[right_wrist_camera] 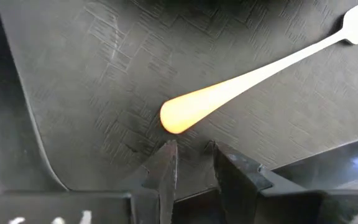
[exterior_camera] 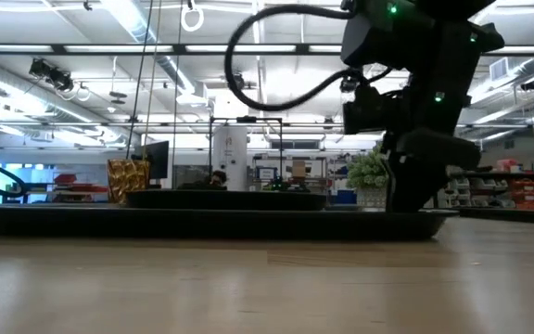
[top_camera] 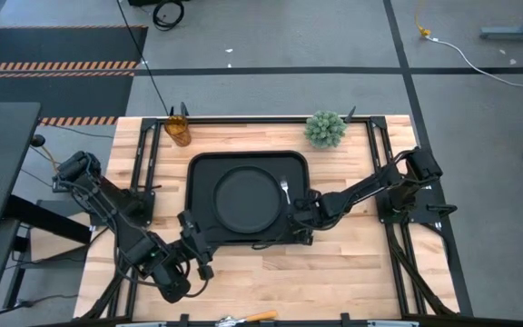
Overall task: Pick and place plate/cup/fork/spoon on tray
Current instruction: Adjust the black serving tray on the table, then put the yellow spoon on the black serving tray to the right of the orange fork
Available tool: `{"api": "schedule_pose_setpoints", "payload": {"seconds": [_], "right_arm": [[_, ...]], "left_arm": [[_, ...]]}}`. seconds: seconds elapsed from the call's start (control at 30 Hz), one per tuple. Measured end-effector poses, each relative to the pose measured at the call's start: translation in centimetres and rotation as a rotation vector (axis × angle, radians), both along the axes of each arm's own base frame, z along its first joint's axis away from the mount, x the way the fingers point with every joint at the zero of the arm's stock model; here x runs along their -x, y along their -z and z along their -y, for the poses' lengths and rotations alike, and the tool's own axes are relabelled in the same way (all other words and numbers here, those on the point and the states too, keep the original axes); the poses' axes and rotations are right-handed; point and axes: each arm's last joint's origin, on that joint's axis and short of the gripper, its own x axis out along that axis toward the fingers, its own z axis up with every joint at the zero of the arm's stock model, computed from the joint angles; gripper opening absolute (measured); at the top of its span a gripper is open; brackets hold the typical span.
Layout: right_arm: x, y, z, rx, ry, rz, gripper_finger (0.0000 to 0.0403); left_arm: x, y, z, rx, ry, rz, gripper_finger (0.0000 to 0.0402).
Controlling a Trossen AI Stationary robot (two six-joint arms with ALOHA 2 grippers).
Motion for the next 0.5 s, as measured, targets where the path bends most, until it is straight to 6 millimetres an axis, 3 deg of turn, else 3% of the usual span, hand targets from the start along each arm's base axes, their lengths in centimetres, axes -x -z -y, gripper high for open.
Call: {"api": "schedule_pose_setpoints", "payload": {"seconds": [0.5], "right_arm": [[-0.8,-1.0,-0.8,-0.019,-0.018,0.144,0.0114]], "left_arm": [[-0.1,-0.2,-0.1,-0.001,-0.04,0.056,0.0192]]}}
